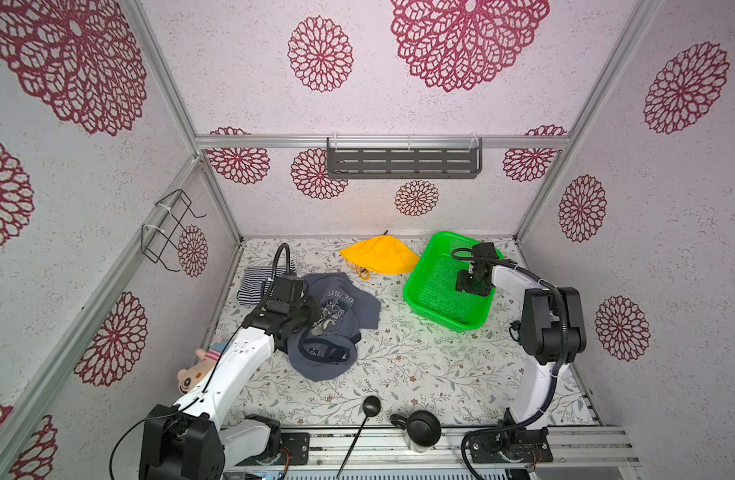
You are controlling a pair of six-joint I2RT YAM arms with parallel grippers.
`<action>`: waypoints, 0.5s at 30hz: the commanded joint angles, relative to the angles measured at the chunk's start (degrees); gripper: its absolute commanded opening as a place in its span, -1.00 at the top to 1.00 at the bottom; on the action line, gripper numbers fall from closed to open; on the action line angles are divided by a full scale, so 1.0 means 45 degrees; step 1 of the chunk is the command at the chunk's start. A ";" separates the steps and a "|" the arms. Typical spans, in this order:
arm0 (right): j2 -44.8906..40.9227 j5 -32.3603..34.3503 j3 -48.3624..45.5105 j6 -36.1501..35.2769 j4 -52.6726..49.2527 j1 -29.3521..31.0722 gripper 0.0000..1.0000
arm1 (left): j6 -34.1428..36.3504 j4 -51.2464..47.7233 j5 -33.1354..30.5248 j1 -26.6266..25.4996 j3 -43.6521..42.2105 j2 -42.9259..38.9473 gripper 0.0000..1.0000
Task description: Fold and stack the tank tops
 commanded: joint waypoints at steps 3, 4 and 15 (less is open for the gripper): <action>0.0737 0.0988 0.1171 -0.0212 -0.0089 -0.0817 -0.17 | -0.0184 0.1233 0.0169 -0.0938 0.0981 0.0577 0.64; 0.0892 0.1074 0.1327 -0.0243 -0.0038 -0.1051 -0.17 | -0.0218 0.1315 0.0279 -0.1030 0.1088 0.0630 0.65; 0.3491 0.1561 0.5055 -0.0657 -0.0726 -0.3799 -0.17 | -0.0397 0.1949 0.1249 -0.1234 0.1545 0.1194 0.70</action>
